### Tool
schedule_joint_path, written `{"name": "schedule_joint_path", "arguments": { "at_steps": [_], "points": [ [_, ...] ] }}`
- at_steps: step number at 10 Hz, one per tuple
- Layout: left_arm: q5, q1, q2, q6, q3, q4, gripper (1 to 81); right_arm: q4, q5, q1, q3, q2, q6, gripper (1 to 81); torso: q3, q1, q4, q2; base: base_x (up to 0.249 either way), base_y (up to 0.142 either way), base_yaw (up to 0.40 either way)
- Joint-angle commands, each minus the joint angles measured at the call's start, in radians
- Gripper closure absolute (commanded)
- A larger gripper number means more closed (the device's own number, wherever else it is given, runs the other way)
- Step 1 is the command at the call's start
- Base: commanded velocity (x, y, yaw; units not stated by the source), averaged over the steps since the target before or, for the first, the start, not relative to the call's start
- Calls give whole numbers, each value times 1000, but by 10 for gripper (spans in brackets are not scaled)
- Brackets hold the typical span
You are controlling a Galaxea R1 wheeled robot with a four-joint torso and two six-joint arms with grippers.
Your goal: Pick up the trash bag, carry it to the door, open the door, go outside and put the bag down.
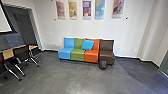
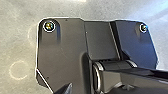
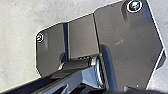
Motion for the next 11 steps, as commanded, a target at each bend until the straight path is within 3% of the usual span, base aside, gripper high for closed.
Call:
{"name": "schedule_joint_path", "arguments": {
  "at_steps": [1, 11],
  "points": [
    [53, -44, 5, 0, -1, -9, 10, 1, -49, 42, 4, 7, -17, 10, 0, 0, 0, 0, 142, -92, 0],
    [53, -44, 7, 0, -1, -21, 10, -10, -49, 33, -3, 10, -60, 10, 0, 0, 0, 0, 142, -88, 0]
  ]
}}
